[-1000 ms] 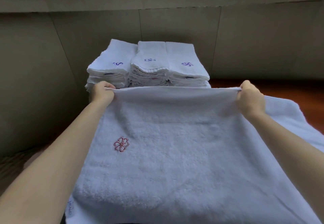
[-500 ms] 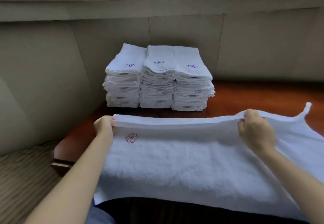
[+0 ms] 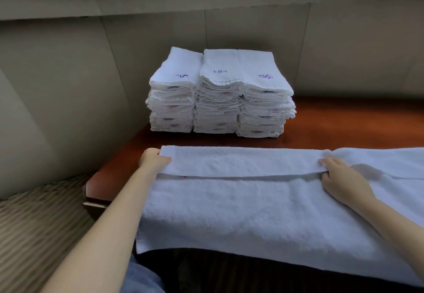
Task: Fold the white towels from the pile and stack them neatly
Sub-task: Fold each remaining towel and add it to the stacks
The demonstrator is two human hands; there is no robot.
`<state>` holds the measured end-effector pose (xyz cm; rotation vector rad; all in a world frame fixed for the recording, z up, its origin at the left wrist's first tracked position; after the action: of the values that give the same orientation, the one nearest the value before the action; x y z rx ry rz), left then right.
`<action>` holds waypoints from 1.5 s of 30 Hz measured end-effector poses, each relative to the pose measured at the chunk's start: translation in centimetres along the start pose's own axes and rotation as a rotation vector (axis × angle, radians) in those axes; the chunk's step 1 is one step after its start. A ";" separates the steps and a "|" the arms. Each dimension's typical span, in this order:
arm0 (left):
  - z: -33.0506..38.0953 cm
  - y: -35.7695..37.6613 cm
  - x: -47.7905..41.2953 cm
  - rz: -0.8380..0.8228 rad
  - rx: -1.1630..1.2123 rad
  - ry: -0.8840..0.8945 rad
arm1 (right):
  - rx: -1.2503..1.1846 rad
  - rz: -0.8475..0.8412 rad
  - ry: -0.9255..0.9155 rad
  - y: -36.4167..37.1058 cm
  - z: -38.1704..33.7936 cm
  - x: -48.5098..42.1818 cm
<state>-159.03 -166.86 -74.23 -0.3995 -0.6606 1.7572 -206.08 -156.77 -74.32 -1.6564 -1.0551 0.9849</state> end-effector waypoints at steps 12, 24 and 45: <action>6.0 3.8 -6.4 0.031 0.018 0.059 | 0.021 0.133 0.004 -1.2 -0.1 -5.3; 2.7 1.4 -5.1 -0.044 -0.027 0.159 | 0.106 0.663 -0.350 -4.9 -2.5 0.8; 15.1 21.2 10.3 -0.371 -0.738 0.688 | 0.108 0.087 0.075 -4.3 7.4 0.2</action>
<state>-186.86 -164.29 -74.84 -1.2318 -0.7877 0.8777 -213.81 -153.68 -72.26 -1.6483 -0.8717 1.0103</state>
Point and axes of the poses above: each hand's wrist, its own x-axis away from the middle knuckle, its own y-axis out of the palm, z = x × y, the point moved 8 cm from there along -x, towards the middle knuckle, and after that the axes turned 3 degrees about y, right-handed, at the moved point
